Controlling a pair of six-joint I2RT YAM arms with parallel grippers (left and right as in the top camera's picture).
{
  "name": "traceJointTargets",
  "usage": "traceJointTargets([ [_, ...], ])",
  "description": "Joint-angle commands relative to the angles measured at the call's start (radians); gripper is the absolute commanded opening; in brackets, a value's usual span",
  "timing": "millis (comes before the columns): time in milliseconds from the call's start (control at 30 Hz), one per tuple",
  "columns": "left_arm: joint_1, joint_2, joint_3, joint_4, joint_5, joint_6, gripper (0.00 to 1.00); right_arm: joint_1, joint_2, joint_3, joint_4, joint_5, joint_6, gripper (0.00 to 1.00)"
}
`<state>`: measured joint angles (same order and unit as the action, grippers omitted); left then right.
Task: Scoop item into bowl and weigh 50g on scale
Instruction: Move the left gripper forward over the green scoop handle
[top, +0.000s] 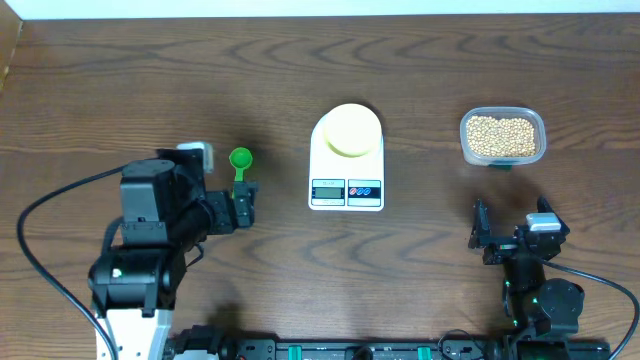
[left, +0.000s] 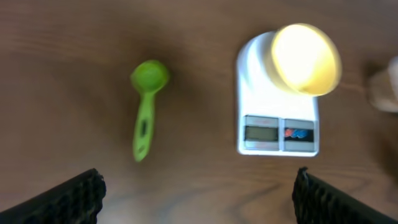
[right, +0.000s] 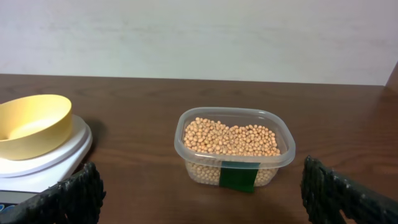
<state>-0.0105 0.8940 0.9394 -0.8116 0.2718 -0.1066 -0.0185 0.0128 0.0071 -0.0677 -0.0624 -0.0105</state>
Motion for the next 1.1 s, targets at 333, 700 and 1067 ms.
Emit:
traceJointTargets([
  [333, 0.008, 0.349, 0.227, -0.203, -0.229, -0.084, 0.98, -0.006, 0.000, -0.002, -0.004, 0.007, 0.010, 0.99],
  [700, 0.070, 0.573, 0.222, -0.158, -0.219, -0.047, 0.98, -0.006, 0.000, -0.002, -0.004, 0.007, 0.010, 0.99],
  [1067, 0.080, 0.827, 0.222, -0.061, -0.028, 0.088, 0.98, -0.006, 0.000, -0.002, -0.004, 0.007, 0.010, 0.99],
])
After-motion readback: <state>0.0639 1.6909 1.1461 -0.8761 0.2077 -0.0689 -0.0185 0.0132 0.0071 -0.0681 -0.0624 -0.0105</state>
